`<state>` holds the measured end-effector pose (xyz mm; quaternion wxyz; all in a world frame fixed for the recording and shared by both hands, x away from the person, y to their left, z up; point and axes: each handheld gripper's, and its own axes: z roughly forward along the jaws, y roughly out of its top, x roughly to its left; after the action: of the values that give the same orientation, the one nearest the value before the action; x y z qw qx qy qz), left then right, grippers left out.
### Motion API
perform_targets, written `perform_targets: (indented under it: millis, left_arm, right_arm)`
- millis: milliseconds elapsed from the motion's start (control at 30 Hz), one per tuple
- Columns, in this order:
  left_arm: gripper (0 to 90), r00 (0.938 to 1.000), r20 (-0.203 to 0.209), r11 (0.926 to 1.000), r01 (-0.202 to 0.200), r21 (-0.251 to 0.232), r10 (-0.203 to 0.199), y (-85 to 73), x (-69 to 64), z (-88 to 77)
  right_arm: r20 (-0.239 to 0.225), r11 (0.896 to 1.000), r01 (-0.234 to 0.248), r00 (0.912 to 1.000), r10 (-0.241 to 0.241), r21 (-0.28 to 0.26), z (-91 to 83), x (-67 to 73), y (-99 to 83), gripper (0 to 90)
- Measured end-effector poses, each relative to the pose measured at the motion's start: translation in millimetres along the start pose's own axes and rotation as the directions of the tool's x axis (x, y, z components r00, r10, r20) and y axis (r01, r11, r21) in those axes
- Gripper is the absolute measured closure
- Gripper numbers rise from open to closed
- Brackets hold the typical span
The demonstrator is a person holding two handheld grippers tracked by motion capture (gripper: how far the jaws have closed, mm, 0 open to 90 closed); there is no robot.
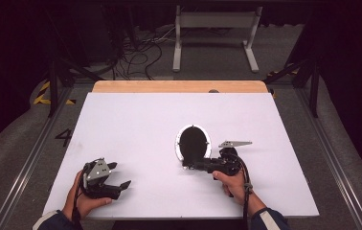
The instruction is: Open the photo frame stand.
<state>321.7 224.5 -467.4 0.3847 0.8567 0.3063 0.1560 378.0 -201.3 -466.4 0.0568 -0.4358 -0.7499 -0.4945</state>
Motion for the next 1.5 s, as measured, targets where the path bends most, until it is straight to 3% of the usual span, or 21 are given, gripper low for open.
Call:
perform_targets:
  millis: [100,200,267,367,433,533,567,600,700,733,800,867,900,967,1033,1167,1233,1400,1467,1500]
  left_arm:
    - [16.9,1.0,-0.004,1.0,-0.002,0.0,0.002,1.1,0.3,1.2]
    - [17.2,1.0,-0.002,1.0,-0.007,-0.003,0.007,2.8,0.0,2.6]
    - [17.9,0.9998,-0.011,0.9999,-0.016,0.004,0.016,5.8,-1.0,5.6]
    - [18.3,0.9996,-0.012,0.9996,-0.027,0.009,0.027,13.0,-1.1,13.4]
    - [18.4,0.9995,0.009,0.9995,-0.03,0.006,0.03,24.2,-0.4,23.6]
    - [18.6,0.999,0.031,0.9995,-0.033,-0.002,0.033,32.9,0.3,30.6]
    - [18.6,0.9967,0.073,0.9993,-0.036,-0.011,0.036,46.3,-0.1,41.5]
    - [18.7,0.9967,0.073,0.9993,-0.036,-0.011,0.036,46.3,-0.1,41.5]
    - [20.0,0.9912,0.119,0.998,-0.054,-0.033,0.058,72.4,0.0,62.7]
    - [20.0,0.9897,0.138,0.9989,-0.035,-0.031,0.039,78.3,1.5,68.6]
    - [19.8,0.9742,0.225,0.9997,0.013,-0.019,-0.008,87.6,7.5,79.7]
    - [19.9,0.9731,0.23,0.9996,0.022,-0.02,-0.017,91.7,9.2,85.6]
    - [19.7,0.9649,0.259,0.9989,0.045,-0.014,-0.04,96.6,11.8,94.3]
    - [19.9,0.9622,0.268,0.9985,0.054,-0.008,-0.05,101.0,13.4,103.8]
    - [18.8,0.9523,0.295,0.9968,0.077,0.019,-0.08,105.5,13.9,113.3]
    - [20.3,0.9542,0.288,0.9964,0.084,0.005,-0.082,111.9,14.4,121.9]
    - [18.3,0.9407,0.319,0.9931,0.114,0.025,-0.116,117.2,16.5,129.3]
    - [17.6,0.9328,0.335,0.9903,0.139,0.01,-0.134,120.5,18.7,134.6]
    - [16.0,0.9255,0.35,0.9891,0.145,0.025,-0.145,120.3,18.4,139.7]
    - [15.4,0.9255,0.35,0.9891,0.145,0.025,-0.145,120.3,18.4,139.7]
  right_arm:
    - [-0.069,0.994,-0.101,0.9928,0.098,-0.032,0.2,-6.3,2.1,56.8]
    - [-0.083,0.99,-0.14,0.987,0.138,-0.028,1.4,-8.0,3.6,55.9]
    - [-0.113,0.978,-0.203,0.9738,0.197,-0.04,2.5,-10.6,5.2,56.3]
    - [-0.114,0.973,-0.226,0.9688,0.22,-0.041,3.3,-12.7,6.7,55.5]
    - [-0.099,0.971,-0.236,0.9675,0.233,-0.027,4.8,-13.4,8.4,55.3]
    - [-0.087,0.975,-0.221,0.9717,0.22,-0.011,5.7,-12.4,11.6,54.0]
    - [-0.096,0.975,-0.222,0.9708,0.22,-0.018,8.2,-12.9,12.1,54.1]
    - [-0.106,0.974,-0.224,0.9694,0.221,-0.02,9.3,-14.0,11.9,54.4]
    - [-0.113,0.975,-0.221,0.9694,0.218,-0.014,10.5,-15.6,13.3,56.9]
    - [-0.114,0.977,-0.211,0.9714,0.209,-0.011,11.0,-16.4,13.8,57.8]
    - [-0.123,0.981,-0.194,0.9737,0.192,-0.004,11.4,-17.8,15.4,59.8]
    - [-0.129,0.984,-0.179,0.9756,0.178,-0.004,12.0,-18.4,16.7,60.4]
    - [-0.133,0.989,-0.145,0.9807,0.143,-0.002,13.3,-17.9,18.9,61.8]
    - [-0.138,0.994,-0.111,0.9843,0.109,-0.008,14.1,-16.8,20.4,63.0]
    - [-0.139,0.995,-0.098,0.9857,0.096,-0.009,14.2,-16.9,20.6,63.5]
    - [-0.144,0.995,-0.095,0.9854,0.091,-0.016,14.2,-17.3,19.5,63.7]
    - [-0.139,0.997,-0.071,0.988,0.067,-0.02,13.9,-15.5,19.9,63.8]
    - [-0.13,0.999,-0.018,0.9914,0.014,-0.029,13.0,-12.9,19.3,64.3]
    - [-0.124,0.999,0.026,0.9918,-0.03,-0.033,12.1,-11.1,19.4,65.1]
    - [-0.124,0.999,0.026,0.9918,-0.03,-0.033,12.1,-11.1,19.4,65.1]
